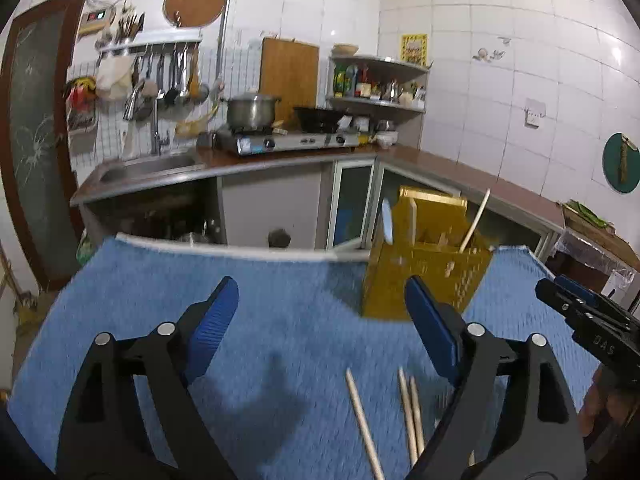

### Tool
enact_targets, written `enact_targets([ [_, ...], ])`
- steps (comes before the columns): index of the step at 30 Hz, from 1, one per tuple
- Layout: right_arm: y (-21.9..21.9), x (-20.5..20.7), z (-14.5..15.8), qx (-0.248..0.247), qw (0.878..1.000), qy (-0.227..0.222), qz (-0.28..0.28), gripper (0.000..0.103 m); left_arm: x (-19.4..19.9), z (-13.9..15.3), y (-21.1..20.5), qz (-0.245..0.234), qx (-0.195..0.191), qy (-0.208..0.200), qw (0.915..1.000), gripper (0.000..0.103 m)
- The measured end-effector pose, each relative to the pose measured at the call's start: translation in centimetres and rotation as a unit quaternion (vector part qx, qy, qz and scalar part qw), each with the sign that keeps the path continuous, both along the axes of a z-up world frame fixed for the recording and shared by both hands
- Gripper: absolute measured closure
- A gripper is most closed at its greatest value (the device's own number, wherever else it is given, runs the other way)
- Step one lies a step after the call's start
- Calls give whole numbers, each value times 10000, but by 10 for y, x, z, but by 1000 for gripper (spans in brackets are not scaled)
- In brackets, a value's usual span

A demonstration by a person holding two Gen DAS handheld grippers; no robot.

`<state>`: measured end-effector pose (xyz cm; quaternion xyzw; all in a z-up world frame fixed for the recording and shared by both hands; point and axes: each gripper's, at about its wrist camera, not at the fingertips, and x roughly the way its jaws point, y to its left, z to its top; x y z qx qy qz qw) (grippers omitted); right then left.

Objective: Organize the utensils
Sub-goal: 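Move both open tools back down toward the utensils on the towel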

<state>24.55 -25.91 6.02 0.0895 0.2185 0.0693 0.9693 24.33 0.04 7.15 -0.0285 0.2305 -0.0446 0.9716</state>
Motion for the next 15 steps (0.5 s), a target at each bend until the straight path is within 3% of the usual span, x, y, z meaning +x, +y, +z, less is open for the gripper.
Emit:
enact_targets([
  [5,4,-20,-21,-187,9993,312,-126,41,-13,-31,3,138,217,323,9991,8],
  [9,6,-26,-39,-388,9970,630,-238,33,-12,-55,3,325,506,631,9962,7],
  [15,10,-22,-58,-533,9922,1051,-402,25,-7,-73,10,384,352,1034,9933,8],
])
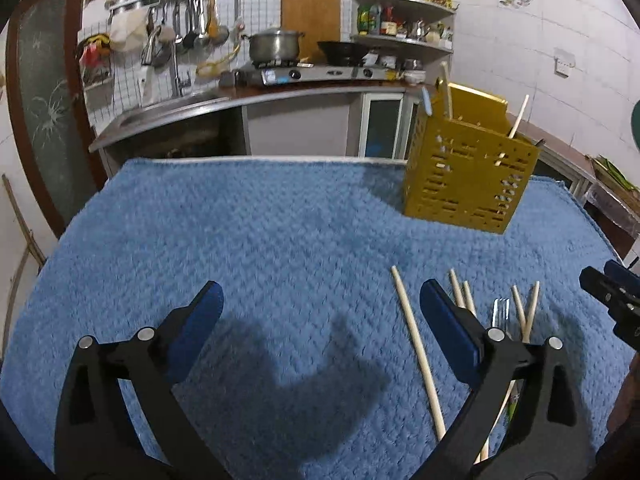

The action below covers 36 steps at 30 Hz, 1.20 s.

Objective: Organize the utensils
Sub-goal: 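Move both open tools back down toward the utensils on the towel, then grasp a wooden chopstick with the right tool while the left tool grasps another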

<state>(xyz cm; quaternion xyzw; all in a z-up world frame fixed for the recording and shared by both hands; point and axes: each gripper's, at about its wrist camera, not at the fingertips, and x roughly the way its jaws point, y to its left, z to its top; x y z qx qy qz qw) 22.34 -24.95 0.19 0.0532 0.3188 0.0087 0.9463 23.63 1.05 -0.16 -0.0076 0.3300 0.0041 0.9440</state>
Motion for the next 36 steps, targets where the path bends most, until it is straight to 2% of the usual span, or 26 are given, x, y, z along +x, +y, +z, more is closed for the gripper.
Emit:
enact_targets([
  [5,3,5,-15,-277,9988,245,-332,23,2,-3,-7,-2,179,66,9998,8],
  [8,2,10,-21,-213,9977,417,-487,23,8,-8,-11,-26,47,334,9994,8],
  [13,5,27,-31,-88,9943,869,-610,23,20,-19,-18,53,122,576,9983,8],
  [18,10,43,-40,-21,9914,1144,-629,25,33,-30,-17,107,-191,868,9960,9],
  [21,11,52,-49,187,9891,1334,-601,40,38,-34,-22,93,-197,973,9950,15],
  [24,15,59,-57,215,9871,1489,-554,51,41,-38,-29,1,-171,1062,9942,21],
  [26,16,60,-59,159,9870,1486,-585,53,44,-41,-32,-39,-148,1111,9937,22],
  [27,16,61,-59,148,9869,1488,-597,59,45,-42,-34,-59,-147,1128,9935,25],
  [28,16,61,-59,136,9868,1493,-609,69,47,-44,-36,-98,-144,1159,9931,28],
  [30,13,64,-57,214,9866,1510,-586,78,51,-48,-39,-171,-160,1271,9916,42],
  [31,10,66,-57,259,9857,1560,-575,83,53,-50,-41,-217,-188,1350,9904,45],
  [36,8,71,-54,134,9857,1650,-303,91,57,-52,-51,-320,-132,1420,9893,50],
])
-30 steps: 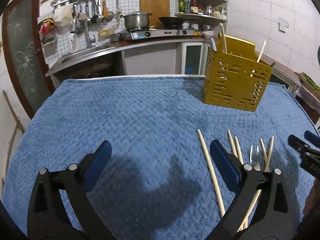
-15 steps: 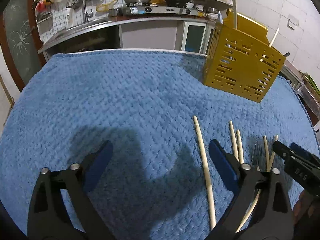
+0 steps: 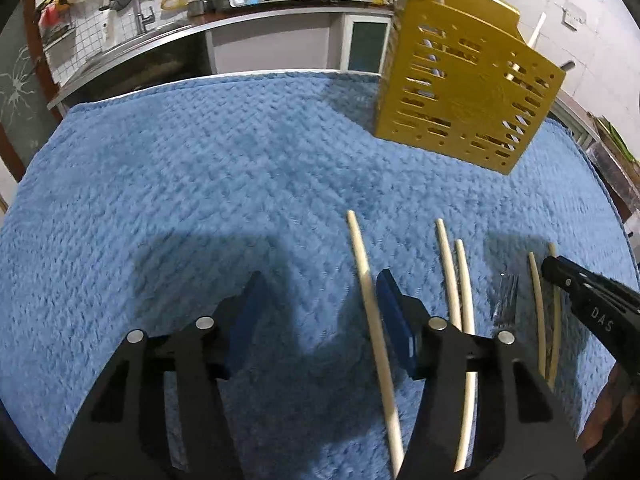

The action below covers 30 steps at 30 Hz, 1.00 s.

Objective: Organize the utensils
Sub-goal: 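Grasp a wooden chopstick with the right tool while the left tool grasps another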

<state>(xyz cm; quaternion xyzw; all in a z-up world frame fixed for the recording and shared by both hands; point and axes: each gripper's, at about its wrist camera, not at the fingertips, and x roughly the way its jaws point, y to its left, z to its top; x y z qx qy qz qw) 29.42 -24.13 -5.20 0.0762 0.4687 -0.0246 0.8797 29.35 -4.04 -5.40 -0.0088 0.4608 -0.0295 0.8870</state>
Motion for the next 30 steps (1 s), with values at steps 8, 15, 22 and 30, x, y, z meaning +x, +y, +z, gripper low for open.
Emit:
enact_targets([
  [8,-4,4,2,-29,9996,139,224,91,11,-3,-13,-57,242,91,9996,55],
  [15,-6,-3,2,189,9994,305,28,91,17,-1,-18,-68,267,160,9995,82],
  [22,-6,-4,0,165,9998,105,9,93,13,-2,-24,-141,403,66,9991,87],
  [30,-22,-13,8,493,9986,-186,-6,94,3,8,-14,-125,128,-49,9998,97],
])
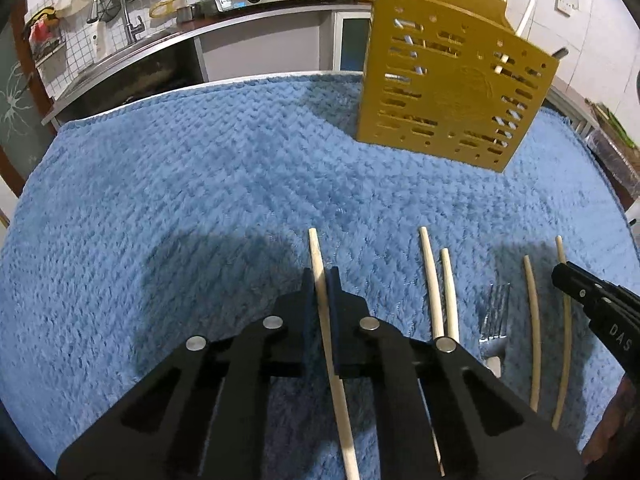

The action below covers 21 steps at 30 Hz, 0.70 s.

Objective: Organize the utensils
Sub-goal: 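Grasp a wooden chopstick with the right tool while the left tool grasps another, then raise both held chopsticks and lower them into the yellow caddy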

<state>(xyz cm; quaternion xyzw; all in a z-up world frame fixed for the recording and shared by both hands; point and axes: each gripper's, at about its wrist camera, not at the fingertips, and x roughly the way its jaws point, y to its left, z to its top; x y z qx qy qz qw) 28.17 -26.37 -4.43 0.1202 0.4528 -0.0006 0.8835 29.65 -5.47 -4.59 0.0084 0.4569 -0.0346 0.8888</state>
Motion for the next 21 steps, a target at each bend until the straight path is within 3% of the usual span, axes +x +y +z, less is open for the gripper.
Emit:
enact_targets([
  [7,-6,-9,20,97,9993,-367,75,95,-12,15,7,-80,-193,-253,9995,98],
  [14,-9,-24,44,-5,9950,-997,113,97,-30,47,14,-173,-402,-941,9946,98],
  [21,-10,-37,67,8,9884,-1505,201,97,-47,80,14,-267,-557,-1661,9842,99],
])
